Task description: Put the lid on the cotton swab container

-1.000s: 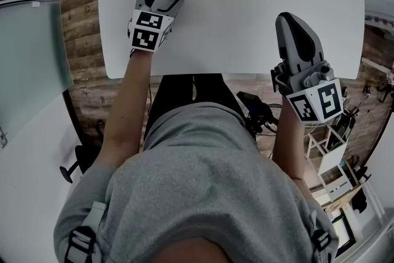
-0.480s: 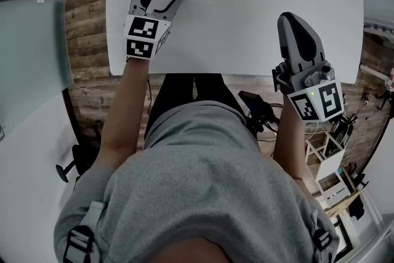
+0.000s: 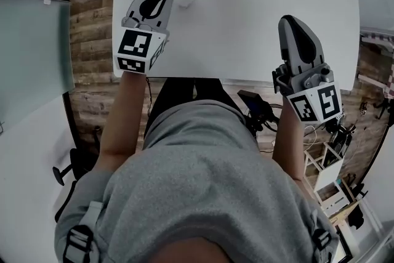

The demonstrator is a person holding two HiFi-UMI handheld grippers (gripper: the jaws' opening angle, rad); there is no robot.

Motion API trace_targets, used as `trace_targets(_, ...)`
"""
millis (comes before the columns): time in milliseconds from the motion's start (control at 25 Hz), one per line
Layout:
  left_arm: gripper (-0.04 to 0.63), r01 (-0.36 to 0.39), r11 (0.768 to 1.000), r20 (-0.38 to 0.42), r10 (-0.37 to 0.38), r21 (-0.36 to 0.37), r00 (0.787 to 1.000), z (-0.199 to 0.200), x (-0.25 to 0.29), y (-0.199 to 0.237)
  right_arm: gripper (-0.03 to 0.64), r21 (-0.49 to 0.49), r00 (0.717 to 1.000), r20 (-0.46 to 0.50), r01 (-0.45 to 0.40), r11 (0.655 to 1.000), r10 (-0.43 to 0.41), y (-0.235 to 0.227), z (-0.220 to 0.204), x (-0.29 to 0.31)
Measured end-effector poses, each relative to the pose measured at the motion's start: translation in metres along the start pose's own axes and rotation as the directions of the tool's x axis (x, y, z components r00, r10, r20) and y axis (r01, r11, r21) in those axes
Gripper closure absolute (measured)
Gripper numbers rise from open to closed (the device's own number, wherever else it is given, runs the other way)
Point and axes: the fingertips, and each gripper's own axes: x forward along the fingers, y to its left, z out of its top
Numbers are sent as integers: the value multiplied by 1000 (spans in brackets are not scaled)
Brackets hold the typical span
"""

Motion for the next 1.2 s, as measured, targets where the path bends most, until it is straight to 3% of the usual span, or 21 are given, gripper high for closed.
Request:
trace_targets(120,589,57,998,4,-57,5,998,11,-11,-12,586,-14,1000,18,-1,1000,2,3,8,-3)
trace_targets(240,589,62,998,33,-61,-5,998,24,-25,-13,586,-28,999,33,1,1000,0,5,16,-5)
trace_targets(720,589,-39,999,170,34,24,985,86,-85,6,586,-90,995,103,26,996,-17,11,50,-18)
trace_targets(1200,589,-101,995,224,99,-1,970,104,-111,16,591,-156,989,143,48,987,-25,19,69,-24)
